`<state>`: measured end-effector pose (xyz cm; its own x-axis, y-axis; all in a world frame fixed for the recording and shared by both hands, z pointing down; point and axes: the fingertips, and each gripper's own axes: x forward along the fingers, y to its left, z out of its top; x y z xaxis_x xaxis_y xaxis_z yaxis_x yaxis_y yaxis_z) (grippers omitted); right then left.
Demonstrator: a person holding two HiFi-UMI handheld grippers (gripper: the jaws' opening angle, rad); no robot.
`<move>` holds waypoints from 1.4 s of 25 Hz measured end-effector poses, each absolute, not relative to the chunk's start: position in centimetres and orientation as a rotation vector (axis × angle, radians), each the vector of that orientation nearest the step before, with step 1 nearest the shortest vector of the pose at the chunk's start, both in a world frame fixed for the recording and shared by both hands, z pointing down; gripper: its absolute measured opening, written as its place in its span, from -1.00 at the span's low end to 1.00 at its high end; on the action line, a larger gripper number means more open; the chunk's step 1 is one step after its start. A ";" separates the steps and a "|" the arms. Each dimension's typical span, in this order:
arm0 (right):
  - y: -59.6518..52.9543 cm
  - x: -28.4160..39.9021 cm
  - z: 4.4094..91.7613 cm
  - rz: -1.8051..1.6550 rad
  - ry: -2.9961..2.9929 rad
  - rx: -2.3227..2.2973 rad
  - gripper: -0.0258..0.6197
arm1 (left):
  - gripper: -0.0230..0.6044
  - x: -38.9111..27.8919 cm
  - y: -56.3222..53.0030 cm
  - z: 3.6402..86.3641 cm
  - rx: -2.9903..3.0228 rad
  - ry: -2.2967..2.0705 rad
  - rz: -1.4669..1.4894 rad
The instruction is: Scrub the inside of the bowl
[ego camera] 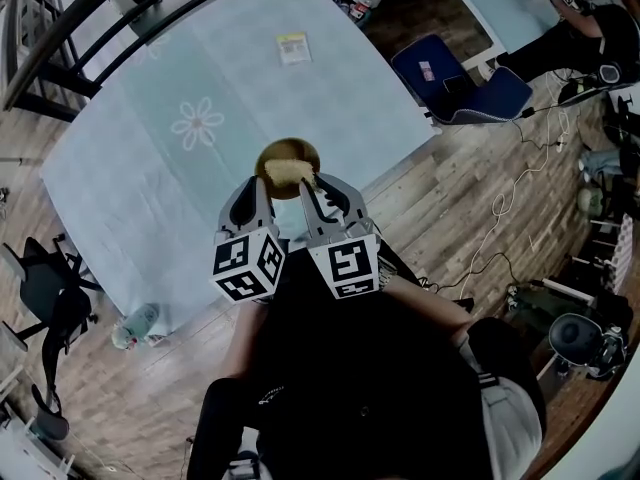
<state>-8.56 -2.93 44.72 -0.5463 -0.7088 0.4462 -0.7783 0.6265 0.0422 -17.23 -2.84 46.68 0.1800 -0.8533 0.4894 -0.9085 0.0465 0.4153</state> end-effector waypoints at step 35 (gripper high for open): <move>-5.5 -4.0 45.3 0.074 -2.178 1.376 -0.73 | -0.87 -14.9 -2.9 46.8 1.850 -1.632 0.177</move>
<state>-3.96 -5.47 45.32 -0.3192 -0.8172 0.4799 -0.8479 0.4725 0.2405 -14.88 -2.92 46.82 0.2136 -0.8365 0.5046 -0.9253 -0.0075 0.3792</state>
